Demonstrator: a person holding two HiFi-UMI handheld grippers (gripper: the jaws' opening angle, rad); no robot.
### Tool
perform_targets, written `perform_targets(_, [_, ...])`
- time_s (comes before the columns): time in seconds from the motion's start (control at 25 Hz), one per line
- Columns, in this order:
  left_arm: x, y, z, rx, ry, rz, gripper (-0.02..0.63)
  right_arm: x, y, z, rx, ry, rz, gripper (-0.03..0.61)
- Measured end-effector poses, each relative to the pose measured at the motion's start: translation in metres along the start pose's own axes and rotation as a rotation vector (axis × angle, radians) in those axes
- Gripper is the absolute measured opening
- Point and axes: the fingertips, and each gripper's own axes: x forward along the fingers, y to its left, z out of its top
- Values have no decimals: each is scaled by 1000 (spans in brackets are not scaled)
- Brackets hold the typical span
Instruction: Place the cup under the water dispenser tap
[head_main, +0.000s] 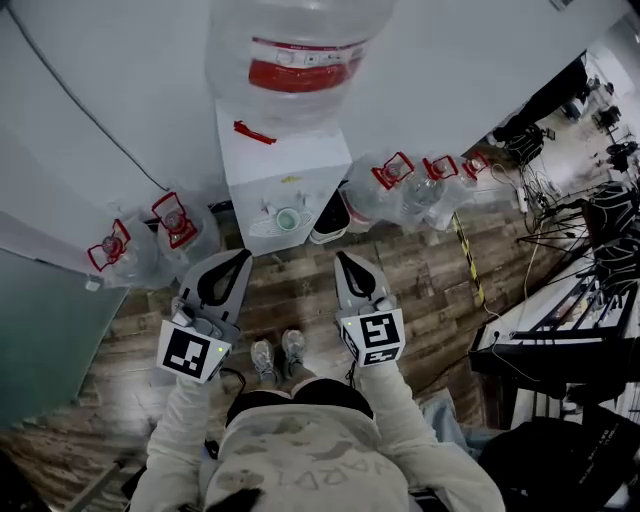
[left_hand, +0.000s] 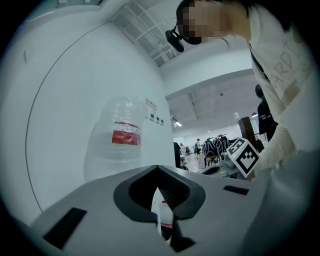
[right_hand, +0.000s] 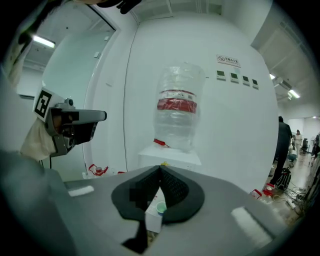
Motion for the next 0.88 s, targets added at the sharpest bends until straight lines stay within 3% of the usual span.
perform_targets(0.88, [-26, -10, 51, 51, -93, -8, 5, -63, 16, 79, -34, -171, -52, 9])
